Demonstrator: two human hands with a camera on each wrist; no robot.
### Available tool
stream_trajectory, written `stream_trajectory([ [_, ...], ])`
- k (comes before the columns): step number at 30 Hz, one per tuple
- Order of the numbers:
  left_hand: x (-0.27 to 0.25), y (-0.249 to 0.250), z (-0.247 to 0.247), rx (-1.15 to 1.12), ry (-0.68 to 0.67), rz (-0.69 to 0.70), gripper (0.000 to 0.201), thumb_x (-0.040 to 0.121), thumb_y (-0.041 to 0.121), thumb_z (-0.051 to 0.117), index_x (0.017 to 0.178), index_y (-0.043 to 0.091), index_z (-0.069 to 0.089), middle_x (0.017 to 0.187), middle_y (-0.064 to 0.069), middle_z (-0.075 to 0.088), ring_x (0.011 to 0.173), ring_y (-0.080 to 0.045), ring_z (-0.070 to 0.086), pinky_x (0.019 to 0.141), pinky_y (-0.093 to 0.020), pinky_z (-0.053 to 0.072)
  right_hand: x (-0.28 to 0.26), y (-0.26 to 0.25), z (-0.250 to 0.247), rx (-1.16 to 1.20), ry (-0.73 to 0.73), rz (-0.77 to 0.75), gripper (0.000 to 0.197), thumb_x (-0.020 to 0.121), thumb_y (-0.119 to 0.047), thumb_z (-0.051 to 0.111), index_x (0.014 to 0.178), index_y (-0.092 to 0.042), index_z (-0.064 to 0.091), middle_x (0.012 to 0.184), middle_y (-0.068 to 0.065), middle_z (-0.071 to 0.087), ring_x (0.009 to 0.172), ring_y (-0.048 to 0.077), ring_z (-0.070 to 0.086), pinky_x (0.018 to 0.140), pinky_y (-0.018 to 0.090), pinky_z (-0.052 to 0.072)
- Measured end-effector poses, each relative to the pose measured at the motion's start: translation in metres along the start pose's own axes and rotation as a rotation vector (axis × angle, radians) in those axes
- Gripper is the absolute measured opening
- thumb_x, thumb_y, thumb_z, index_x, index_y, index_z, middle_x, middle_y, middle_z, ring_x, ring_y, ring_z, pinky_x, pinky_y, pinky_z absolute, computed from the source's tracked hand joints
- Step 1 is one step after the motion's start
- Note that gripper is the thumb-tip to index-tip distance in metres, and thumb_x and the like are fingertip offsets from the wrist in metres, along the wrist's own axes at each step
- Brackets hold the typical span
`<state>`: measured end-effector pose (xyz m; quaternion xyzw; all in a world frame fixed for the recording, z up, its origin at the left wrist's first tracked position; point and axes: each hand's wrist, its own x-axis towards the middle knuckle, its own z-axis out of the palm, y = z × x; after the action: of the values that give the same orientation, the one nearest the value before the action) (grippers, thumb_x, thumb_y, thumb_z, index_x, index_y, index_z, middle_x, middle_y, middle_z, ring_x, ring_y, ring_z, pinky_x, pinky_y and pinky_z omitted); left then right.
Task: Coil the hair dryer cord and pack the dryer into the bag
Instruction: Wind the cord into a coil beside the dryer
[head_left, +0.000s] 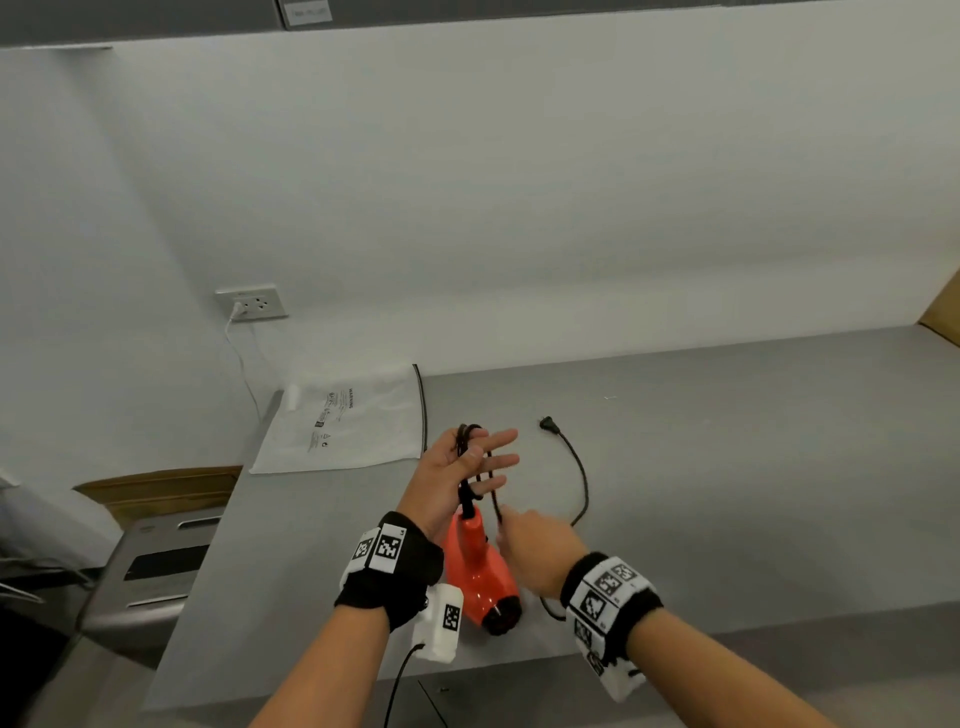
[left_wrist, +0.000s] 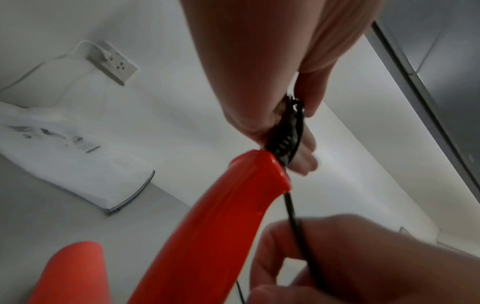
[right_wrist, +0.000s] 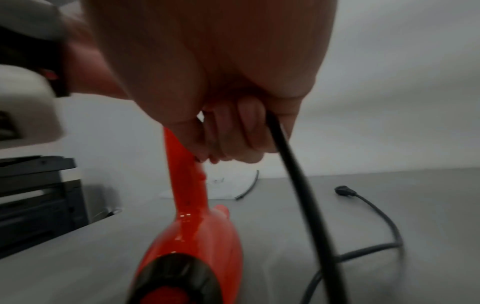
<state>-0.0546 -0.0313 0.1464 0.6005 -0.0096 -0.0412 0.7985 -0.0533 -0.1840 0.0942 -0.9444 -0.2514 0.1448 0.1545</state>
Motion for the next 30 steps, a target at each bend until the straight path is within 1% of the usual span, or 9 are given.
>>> stream_trajectory([
  [4,0.002,-0.006,0.000,0.212,0.016,-0.015,0.024,0.107,0.007,0.037,0.128,0.009,0.048,0.126,-0.005,0.071,0.108,-0.025,0.073,0.094,-0.032,0.056,-0.021,-0.017,-0.034,-0.230,-0.032,-0.216,0.028,0.101,-0.029,0.037,0.100,-0.010,0.057,0.080,0.009,0.064,0.065,0.030,0.060,0.062,0.038,0.052],
  [7,0.001,0.000,0.004,0.469,0.036,0.028,0.027,0.106,0.011,0.040,0.128,0.019,0.055,0.099,-0.005,0.072,0.090,-0.024,0.072,0.080,-0.029,0.057,-0.022,-0.012,-0.084,-0.337,0.130,-0.352,0.023,0.099,-0.030,0.042,0.108,-0.017,0.059,0.095,0.002,0.069,0.065,0.025,0.063,0.059,0.040,0.054],
  [10,0.003,0.004,0.009,0.405,-0.030,0.009,0.024,0.107,0.016,0.043,0.120,0.014,0.062,0.074,-0.010,0.069,0.064,-0.025,0.066,0.065,-0.035,0.054,-0.012,-0.007,-0.124,-0.276,0.269,-0.333,0.022,0.090,-0.033,0.052,0.111,-0.025,0.050,0.090,-0.004,0.069,0.072,0.023,0.064,0.059,0.035,0.046],
  [13,0.002,0.000,0.016,0.315,-0.038,-0.011,0.027,0.107,0.025,0.042,0.109,0.010,0.064,0.053,0.003,0.046,0.046,-0.012,0.039,0.048,-0.023,0.035,0.001,0.001,-0.136,-0.132,0.254,-0.241,0.041,0.087,-0.033,0.053,0.128,-0.030,0.045,0.085,-0.003,0.067,0.074,0.022,0.063,0.064,0.034,0.048],
  [16,0.001,-0.005,0.021,0.240,-0.007,-0.026,0.036,0.107,0.030,0.041,0.102,0.006,0.068,0.053,0.006,0.031,0.046,-0.007,0.026,0.046,-0.022,0.021,0.010,0.008,-0.125,-0.027,0.087,-0.225,0.025,0.080,-0.033,0.058,0.105,-0.031,0.058,0.077,-0.007,0.063,0.072,0.019,0.059,0.067,0.036,0.051],
  [19,-0.002,-0.004,0.020,0.270,0.022,-0.022,0.042,0.105,0.038,0.045,0.096,0.008,0.072,0.053,0.006,0.030,0.046,-0.008,0.024,0.047,-0.025,0.020,0.016,0.012,-0.118,0.001,0.071,-0.231,0.010,0.081,-0.028,0.058,0.080,-0.032,0.049,0.068,-0.009,0.058,0.068,0.021,0.056,0.063,0.033,0.043],
  [23,-0.009,-0.001,0.015,0.468,0.027,0.031,0.027,0.099,0.038,0.059,0.081,0.023,0.073,0.052,0.009,0.038,0.046,-0.009,0.032,0.047,-0.022,0.028,0.020,0.020,-0.119,0.005,0.031,-0.271,0.006,0.087,-0.035,0.059,0.088,-0.029,0.060,0.066,-0.012,0.055,0.071,0.018,0.056,0.066,0.034,0.046],
  [27,-0.012,-0.001,0.010,0.526,0.061,0.017,0.022,0.093,0.034,0.068,0.081,0.017,0.074,0.048,0.013,0.046,0.044,-0.006,0.039,0.049,-0.020,0.033,0.022,0.022,-0.118,0.051,-0.025,-0.274,0.023,0.091,-0.041,0.060,0.091,-0.019,0.066,0.077,-0.004,0.065,0.076,0.019,0.059,0.072,0.037,0.048],
  [30,-0.009,0.001,0.007,0.487,0.062,-0.031,0.032,0.094,0.038,0.066,0.066,0.022,0.068,0.045,0.011,0.040,0.041,-0.007,0.033,0.047,-0.021,0.031,0.022,0.025,-0.120,0.133,-0.052,-0.271,0.026,0.094,-0.043,0.060,0.088,-0.019,0.067,0.081,-0.005,0.069,0.073,0.006,0.058,0.067,0.021,0.044],
])
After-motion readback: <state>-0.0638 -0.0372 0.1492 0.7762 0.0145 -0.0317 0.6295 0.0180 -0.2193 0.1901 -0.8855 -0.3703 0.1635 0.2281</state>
